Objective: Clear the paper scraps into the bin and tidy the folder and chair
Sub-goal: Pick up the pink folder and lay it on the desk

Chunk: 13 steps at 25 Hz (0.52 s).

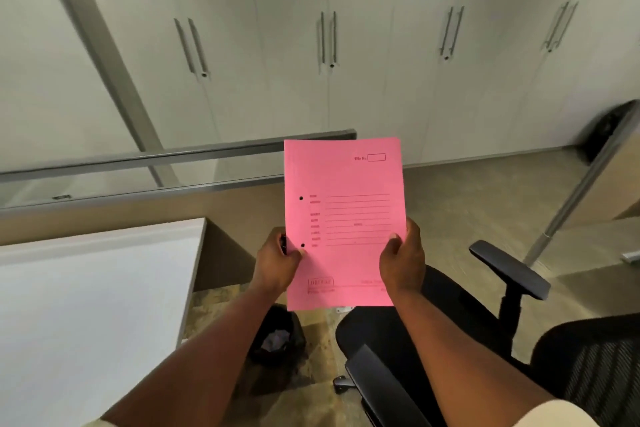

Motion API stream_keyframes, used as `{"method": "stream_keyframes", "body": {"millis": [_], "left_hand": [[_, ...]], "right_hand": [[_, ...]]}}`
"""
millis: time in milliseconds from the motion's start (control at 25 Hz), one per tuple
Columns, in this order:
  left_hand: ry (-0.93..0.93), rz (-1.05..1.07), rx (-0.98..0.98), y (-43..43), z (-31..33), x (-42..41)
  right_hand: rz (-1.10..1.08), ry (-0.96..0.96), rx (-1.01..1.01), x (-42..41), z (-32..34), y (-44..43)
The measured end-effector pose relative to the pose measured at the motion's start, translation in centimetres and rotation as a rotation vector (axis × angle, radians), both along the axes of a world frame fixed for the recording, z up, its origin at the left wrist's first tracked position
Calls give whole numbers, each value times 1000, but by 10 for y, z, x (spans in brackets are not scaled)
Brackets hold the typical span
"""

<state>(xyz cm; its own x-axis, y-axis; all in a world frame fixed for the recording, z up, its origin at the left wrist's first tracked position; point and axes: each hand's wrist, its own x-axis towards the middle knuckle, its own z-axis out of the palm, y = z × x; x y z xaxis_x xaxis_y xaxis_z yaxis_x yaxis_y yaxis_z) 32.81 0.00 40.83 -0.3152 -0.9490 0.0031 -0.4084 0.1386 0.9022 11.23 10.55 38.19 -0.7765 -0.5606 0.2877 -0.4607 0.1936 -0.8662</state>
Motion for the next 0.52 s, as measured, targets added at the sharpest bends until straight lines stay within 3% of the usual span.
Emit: {"method": "stream_keyframes", "body": {"millis": [200,520], "left_hand": [[26,146,-107,19,20,53],[-114,454,-275,47,46,122]], "right_hand": [[172,20,-70,46,10,-24],[412,88,-174,119,39,-81]]}}
